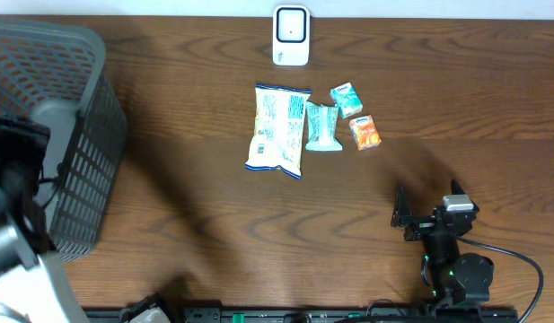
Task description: Scan the item barcode
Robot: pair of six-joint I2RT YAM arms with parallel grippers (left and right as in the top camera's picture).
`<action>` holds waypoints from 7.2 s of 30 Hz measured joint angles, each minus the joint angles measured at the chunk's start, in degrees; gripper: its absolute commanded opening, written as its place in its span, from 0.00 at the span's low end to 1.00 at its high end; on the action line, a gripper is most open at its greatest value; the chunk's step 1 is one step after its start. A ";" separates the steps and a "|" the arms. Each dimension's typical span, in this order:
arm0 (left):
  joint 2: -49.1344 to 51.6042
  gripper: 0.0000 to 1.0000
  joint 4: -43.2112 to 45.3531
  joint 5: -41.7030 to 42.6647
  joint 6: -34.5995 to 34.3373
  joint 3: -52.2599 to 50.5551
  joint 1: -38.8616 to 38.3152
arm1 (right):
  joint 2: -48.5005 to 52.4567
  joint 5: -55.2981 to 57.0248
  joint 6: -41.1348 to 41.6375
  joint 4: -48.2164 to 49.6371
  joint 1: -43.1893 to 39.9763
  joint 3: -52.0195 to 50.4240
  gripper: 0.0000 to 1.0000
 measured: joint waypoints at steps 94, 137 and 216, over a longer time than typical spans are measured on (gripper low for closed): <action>53.83 0.98 24.41 9.70 4.61 0.04 -71.54 | 0.00 0.02 0.00 0.00 0.00 0.00 0.99; 32.24 0.98 -5.40 -16.26 12.13 0.15 -52.09 | 0.00 0.02 0.00 0.02 0.00 0.00 0.99; 32.24 0.98 -6.45 -18.67 12.83 0.15 -49.07 | 29.51 -14.62 13.64 6.47 0.00 41.18 0.99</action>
